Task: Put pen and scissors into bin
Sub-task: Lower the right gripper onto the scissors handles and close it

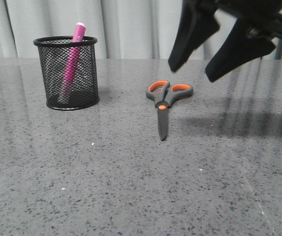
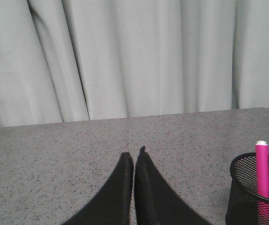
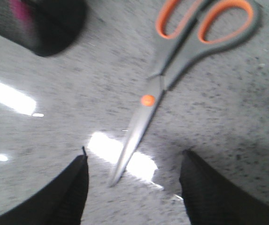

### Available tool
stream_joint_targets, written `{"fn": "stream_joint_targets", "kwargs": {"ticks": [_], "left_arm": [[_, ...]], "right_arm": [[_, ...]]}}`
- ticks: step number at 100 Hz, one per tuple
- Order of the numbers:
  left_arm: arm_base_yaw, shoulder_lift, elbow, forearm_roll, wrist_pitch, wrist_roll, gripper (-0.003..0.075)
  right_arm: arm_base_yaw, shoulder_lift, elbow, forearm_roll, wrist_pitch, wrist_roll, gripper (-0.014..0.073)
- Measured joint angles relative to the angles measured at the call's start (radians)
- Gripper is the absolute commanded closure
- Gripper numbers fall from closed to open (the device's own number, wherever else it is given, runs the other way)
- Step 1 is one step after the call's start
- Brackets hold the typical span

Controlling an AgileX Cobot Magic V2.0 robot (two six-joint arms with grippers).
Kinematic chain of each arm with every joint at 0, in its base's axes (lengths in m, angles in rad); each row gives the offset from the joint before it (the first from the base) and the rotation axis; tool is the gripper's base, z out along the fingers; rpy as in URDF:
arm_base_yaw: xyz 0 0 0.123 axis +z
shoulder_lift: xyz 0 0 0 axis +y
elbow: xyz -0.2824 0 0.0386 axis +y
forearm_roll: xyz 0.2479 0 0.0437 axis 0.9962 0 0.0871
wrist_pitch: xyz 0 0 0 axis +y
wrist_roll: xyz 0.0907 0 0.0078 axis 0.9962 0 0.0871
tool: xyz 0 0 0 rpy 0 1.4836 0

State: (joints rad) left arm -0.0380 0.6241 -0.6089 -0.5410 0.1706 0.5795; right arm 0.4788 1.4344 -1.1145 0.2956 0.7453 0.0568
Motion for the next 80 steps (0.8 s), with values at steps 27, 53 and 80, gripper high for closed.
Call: {"fn": "stream_joint_targets", "kwargs": {"ticks": [27,53,80], "left_arm": [[0.000,0.000,0.000,-0.002,0.000,0.000,0.0742],[0.000,0.000,0.000,-0.005,-0.002,0.000,0.0742],[0.000,0.000,0.000,-0.005,-0.002,0.000,0.0742]], "right_arm": [[0.035,0.210,-0.210,-0.184,0.123,0.176,0.0216],[0.035,0.319,-0.336,-0.196,0.184,0.220,0.0216],[0.042,0.366,-0.374,-0.236,0.209,0.278,0.0216]]}}
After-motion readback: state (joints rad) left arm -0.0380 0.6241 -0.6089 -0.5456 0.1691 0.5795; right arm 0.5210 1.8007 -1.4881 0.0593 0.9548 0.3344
